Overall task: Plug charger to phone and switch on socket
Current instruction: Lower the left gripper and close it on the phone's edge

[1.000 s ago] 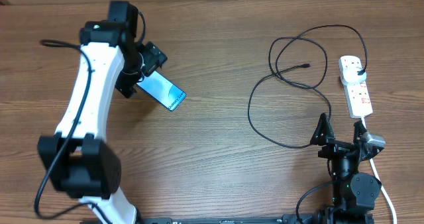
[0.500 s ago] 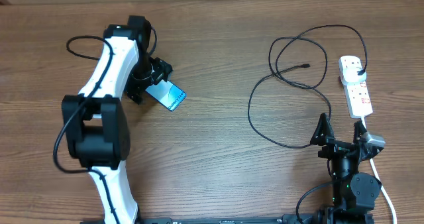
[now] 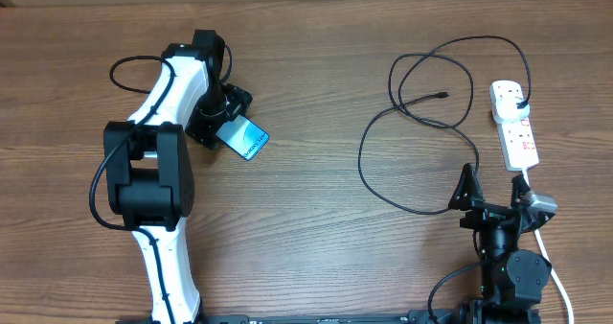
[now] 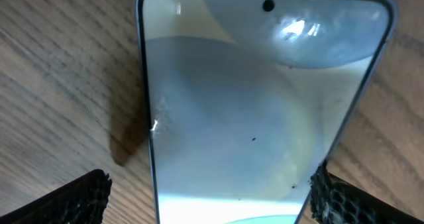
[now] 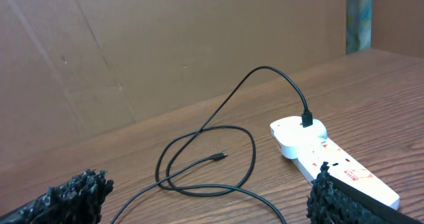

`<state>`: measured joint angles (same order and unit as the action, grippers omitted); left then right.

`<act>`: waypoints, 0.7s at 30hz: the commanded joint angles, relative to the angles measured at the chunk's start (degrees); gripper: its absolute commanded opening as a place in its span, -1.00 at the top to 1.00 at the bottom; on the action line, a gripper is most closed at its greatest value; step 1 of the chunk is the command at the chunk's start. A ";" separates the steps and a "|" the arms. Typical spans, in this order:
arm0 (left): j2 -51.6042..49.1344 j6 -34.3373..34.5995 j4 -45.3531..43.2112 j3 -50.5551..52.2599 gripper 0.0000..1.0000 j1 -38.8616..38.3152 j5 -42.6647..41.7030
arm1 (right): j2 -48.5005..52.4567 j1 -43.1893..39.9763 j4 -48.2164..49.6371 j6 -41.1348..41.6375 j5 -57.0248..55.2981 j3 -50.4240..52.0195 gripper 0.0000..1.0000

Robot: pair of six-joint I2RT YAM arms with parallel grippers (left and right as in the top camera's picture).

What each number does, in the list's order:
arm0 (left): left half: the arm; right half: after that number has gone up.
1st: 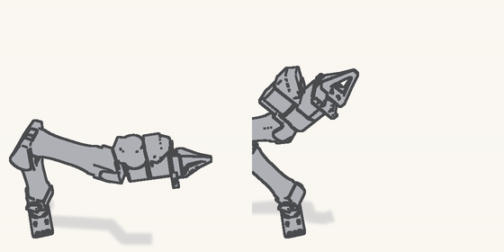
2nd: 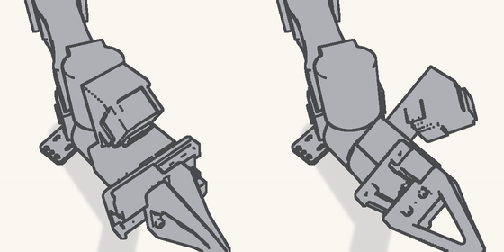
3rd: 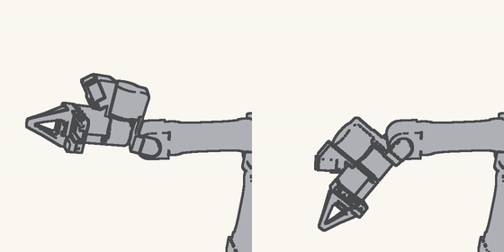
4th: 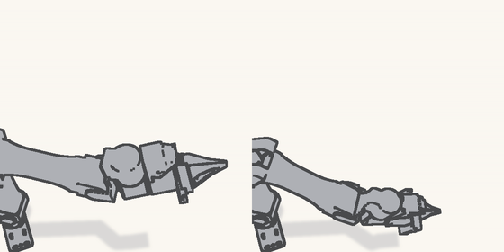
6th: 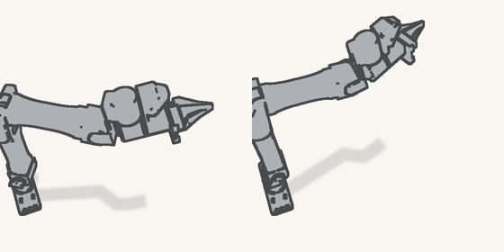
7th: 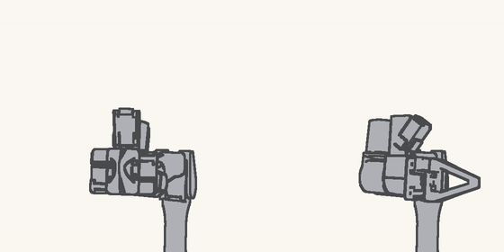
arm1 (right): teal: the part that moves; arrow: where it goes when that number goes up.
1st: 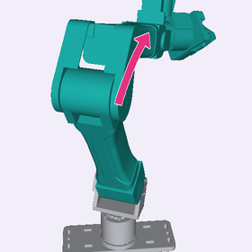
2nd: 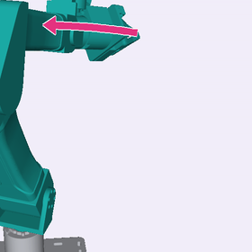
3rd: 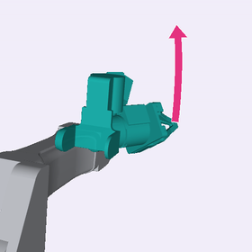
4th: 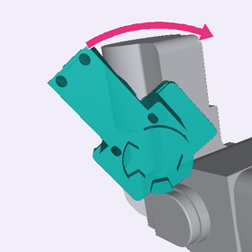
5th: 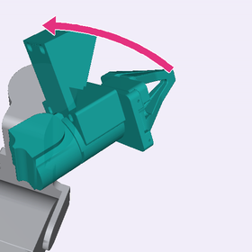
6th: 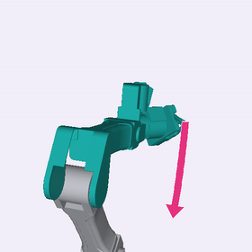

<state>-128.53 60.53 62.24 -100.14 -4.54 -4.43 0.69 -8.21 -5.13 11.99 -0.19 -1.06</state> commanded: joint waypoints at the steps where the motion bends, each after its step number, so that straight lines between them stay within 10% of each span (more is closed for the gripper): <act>1: -0.72 1.44 -1.20 -1.27 -1.00 -0.42 0.37 | -0.46 -0.11 0.39 0.13 0.31 0.61 -1.00; 21: -0.74 1.70 -5.35 3.80 -0.99 -1.70 0.35 | -0.46 -0.11 0.39 0.13 0.31 0.61 -1.00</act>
<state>-128.53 61.19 57.14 -98.63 -5.39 -4.36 0.69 -8.21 -5.13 11.99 -0.16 -1.06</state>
